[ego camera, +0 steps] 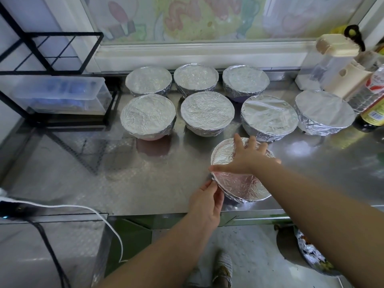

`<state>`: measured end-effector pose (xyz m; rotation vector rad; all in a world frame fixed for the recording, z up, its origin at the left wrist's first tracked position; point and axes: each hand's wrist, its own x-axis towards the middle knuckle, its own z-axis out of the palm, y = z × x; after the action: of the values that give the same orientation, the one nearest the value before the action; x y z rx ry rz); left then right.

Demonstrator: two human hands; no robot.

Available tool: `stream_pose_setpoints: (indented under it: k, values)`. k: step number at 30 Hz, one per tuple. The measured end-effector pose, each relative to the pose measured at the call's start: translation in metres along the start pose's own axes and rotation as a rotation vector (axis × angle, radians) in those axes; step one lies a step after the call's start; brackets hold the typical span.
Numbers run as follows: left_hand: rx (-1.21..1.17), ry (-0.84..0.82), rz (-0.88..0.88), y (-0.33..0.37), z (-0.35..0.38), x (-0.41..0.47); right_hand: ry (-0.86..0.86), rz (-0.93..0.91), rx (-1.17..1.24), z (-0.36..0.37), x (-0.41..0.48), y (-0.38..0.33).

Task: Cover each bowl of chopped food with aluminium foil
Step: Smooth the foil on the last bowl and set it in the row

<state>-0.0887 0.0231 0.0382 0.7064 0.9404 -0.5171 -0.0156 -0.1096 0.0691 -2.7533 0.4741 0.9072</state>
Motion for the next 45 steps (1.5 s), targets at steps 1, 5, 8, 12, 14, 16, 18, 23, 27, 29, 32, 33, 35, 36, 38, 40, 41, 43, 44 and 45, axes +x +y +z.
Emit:
stream_pose_setpoints:
  k: [1,5,8,12,14,16,18,23,27,29,32,33,35,36,38,40,41,43,44,45]
  values:
    - [0.026,0.010,0.010,0.000,0.001,-0.001,0.000,-0.001,-0.002,0.000,0.000,0.000]
    - [0.106,0.016,0.026,0.006,0.001,-0.001,0.006,-0.001,0.000,-0.001,-0.003,-0.001]
    - [0.169,0.011,0.016,0.016,0.002,0.001,0.006,0.002,-0.003,0.000,-0.003,-0.001]
    - [0.247,-0.005,0.045,0.022,0.002,0.002,0.014,0.003,-0.008,0.000,-0.004,-0.001]
    - [0.293,-0.023,0.085,0.021,0.002,-0.001,0.022,0.000,0.002,0.000,-0.004,-0.001]
    - [0.357,-0.034,0.148,0.016,0.002,-0.002,0.018,0.010,0.012,0.000,-0.003,-0.001]
    - [0.427,-0.025,0.233,0.010,0.003,-0.001,0.023,0.023,0.017,0.001,-0.002,-0.002]
    - [0.633,0.028,0.482,0.011,0.001,0.011,0.019,0.037,0.020,0.003,0.013,0.005]
    - [0.765,0.012,0.570,0.027,0.001,0.029,0.122,-0.095,-0.035,-0.003,0.034,0.019]
    - [0.796,0.000,0.603,0.030,0.003,0.028,0.225,-0.205,0.020,-0.003,0.029,0.021]
    - [0.767,-0.006,0.640,0.024,0.008,0.024,0.320,-0.230,0.066,-0.001,0.023,0.020]
    - [0.738,0.001,0.645,0.019,0.010,0.022,0.312,-0.211,0.086,-0.001,0.024,0.021]
    - [0.665,0.017,0.634,0.011,0.016,0.021,0.280,-0.190,0.115,-0.002,0.024,0.019]
    - [0.630,0.025,0.617,0.007,0.020,0.021,0.270,-0.190,0.126,-0.003,0.025,0.019]
    - [0.589,0.042,0.596,0.002,0.026,0.023,0.255,-0.193,0.152,-0.006,0.025,0.017]
    - [0.583,0.037,0.587,0.000,0.030,0.022,0.230,-0.197,0.169,-0.006,0.025,0.016]
    - [0.579,0.038,0.579,0.001,0.031,0.020,0.217,-0.195,0.175,-0.005,0.028,0.015]
    - [0.552,0.033,0.536,0.003,0.033,0.018,0.200,-0.192,0.178,-0.007,0.029,0.012]
    - [0.545,0.022,0.510,0.004,0.033,0.019,0.190,-0.193,0.181,-0.010,0.032,0.011]
    - [0.540,0.002,0.493,0.005,0.033,0.020,0.162,-0.198,0.185,-0.013,0.035,0.009]
